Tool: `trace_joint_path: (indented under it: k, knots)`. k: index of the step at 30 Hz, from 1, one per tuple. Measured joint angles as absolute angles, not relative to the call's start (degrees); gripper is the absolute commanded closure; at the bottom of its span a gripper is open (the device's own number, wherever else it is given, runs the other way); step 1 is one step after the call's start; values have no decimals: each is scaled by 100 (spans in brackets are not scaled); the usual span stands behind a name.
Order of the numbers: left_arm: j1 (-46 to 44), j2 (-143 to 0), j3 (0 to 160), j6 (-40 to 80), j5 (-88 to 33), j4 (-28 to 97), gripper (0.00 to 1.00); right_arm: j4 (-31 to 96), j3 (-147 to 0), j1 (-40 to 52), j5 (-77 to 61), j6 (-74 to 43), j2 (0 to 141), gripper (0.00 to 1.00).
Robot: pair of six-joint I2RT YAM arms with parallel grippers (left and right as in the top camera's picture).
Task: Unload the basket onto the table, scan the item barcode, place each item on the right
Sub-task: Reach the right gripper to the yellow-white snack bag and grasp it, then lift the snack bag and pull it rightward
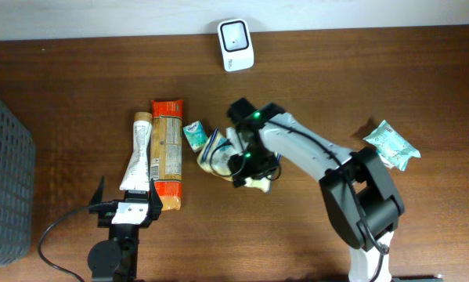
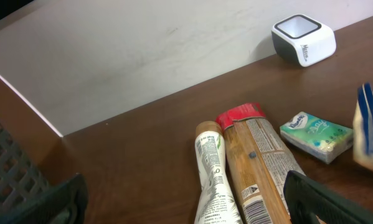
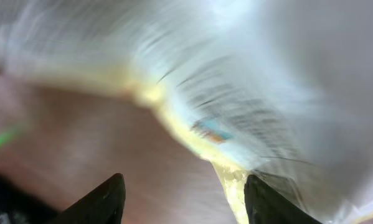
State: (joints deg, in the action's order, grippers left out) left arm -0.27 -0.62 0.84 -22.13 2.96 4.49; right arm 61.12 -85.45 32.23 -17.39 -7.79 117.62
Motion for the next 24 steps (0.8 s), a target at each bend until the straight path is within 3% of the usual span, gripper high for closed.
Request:
trace_joint_path:
  k: [3, 5, 9, 14, 19, 24]
  knots:
    - [-27, -62, 84, -2213, 296, 449, 1, 6031, -8517, 2731, -1365, -777, 11762, 39]
    - [-27, -62, 84, -2213, 296, 451, 1, 5686, -8503, 2331, -1221, -775, 11762, 32]
    - [-27, -62, 84, -2213, 296, 451, 1, 4163, -8462, 1610, -1166, -764, 11782, 28]
    - [-27, -62, 84, -2213, 296, 451, 1, 3229, -8562, 1052, -2561, -773, 11789, 29]
    - [-27, -62, 84, -2213, 296, 451, 1, 3785, -8862, 1625, -3966, -915, 11793, 51]
    - [-27, -62, 84, -2213, 296, 449, 1, 4637, -8818, 3363, -3594, -1420, 11795, 44]
